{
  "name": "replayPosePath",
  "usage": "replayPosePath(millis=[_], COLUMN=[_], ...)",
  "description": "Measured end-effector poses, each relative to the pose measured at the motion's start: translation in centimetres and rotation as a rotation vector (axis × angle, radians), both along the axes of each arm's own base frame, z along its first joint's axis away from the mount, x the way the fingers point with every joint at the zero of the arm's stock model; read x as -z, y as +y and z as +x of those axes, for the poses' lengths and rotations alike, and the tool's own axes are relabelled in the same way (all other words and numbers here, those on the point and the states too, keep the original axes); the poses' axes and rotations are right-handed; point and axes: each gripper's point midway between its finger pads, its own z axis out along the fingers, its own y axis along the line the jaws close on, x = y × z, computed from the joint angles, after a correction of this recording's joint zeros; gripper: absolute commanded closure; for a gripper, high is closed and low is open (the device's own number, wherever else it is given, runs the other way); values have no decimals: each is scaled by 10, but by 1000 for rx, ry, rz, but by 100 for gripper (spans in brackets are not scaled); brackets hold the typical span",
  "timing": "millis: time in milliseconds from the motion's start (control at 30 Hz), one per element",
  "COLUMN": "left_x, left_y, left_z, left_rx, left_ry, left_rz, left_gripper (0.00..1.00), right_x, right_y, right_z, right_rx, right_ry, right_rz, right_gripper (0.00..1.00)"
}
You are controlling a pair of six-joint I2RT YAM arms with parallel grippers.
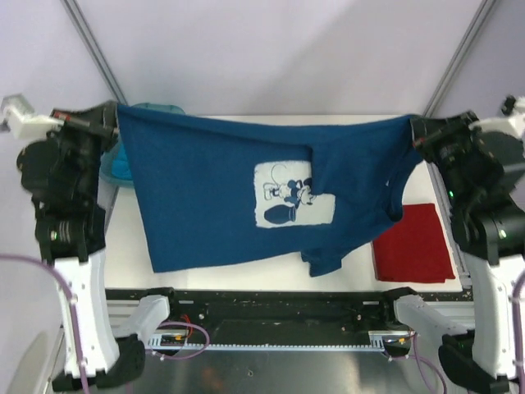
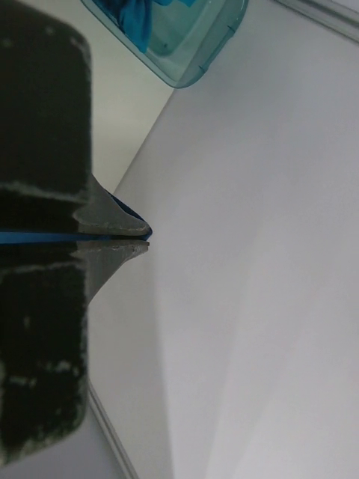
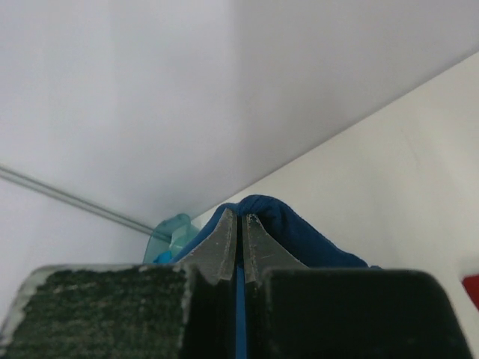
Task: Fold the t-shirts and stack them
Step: Flatten out the tshirt
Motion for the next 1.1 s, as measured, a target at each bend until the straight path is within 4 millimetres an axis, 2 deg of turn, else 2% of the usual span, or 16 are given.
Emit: replayPosePath(millis=[67,100,133,233,300,367,433,500,567,633,733,800,833,933,1000,1100], left_x=[1,3,5,17,29,31,29,18,7,-2,-4,6,19,61,104,186], left_y=[2,3,3,6,8,7,6,4,1,-2,-5,-5,-4,-2,1,8], left_z=[30,48,61,112,152,194,231,264,283,291,285,274,267,246,231,210], left_rx=[5,8,13,22,35,58,83,115,141,166,173,168,159,133,107,61], left_ry=[30,44,53,98,139,153,145,107,64,32,25,53,84,178,267,431], left_rz=[-5,-10,-13,-32,-43,-54,-59,-64,-68,-73,-76,-81,-85,-87,-86,-86], left_gripper=[100,100,100,100,100,100,100,100,100,100,100,100,100,100,100,100], right_x=[2,5,5,17,26,31,28,17,2,-14,-32,-31,-23,23,67,164], right_y=[3,6,6,10,10,8,5,1,-5,-10,-20,-24,-25,-26,-27,-24], right_z=[27,50,57,106,143,171,196,213,221,220,210,200,194,175,165,150], right_rx=[10,16,21,36,49,59,70,81,92,99,113,114,109,90,79,54], right_ry=[8,15,11,38,56,61,51,21,-20,-57,-103,-108,-93,-4,89,308], right_rz=[-2,-3,-3,-8,-12,-12,-10,-5,-2,3,8,12,14,24,33,41], right_gripper=[100,100,100,100,100,100,100,100,100,100,100,100,100,100,100,100])
